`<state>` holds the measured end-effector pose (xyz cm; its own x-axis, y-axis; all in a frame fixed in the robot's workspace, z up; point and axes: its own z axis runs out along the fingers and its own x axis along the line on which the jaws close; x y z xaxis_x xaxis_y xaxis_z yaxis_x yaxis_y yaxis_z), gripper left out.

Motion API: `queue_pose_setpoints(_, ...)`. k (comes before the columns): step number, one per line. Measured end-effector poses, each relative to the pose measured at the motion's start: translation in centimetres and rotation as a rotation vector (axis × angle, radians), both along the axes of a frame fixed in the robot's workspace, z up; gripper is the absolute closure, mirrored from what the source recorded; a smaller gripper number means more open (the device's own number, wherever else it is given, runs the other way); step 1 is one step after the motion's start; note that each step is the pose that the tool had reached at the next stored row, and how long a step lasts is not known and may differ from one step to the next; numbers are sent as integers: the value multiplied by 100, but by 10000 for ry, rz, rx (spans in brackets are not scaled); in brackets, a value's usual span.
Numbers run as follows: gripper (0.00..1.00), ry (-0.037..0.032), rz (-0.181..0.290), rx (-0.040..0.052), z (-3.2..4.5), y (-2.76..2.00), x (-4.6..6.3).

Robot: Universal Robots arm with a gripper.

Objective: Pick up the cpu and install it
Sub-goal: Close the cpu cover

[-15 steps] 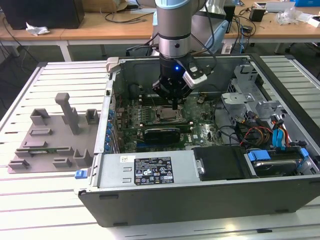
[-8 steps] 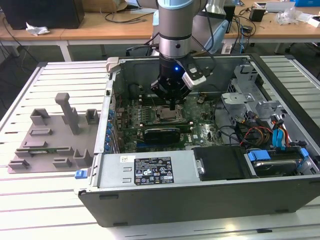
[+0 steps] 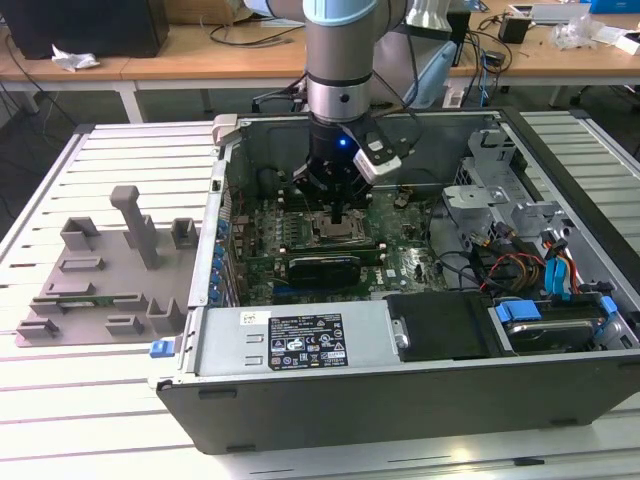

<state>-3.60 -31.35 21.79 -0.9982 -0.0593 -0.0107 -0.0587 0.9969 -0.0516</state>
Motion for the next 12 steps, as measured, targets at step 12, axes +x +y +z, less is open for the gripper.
queue_pose_setpoints(12,89,1,131,-2,-112,0,-242)
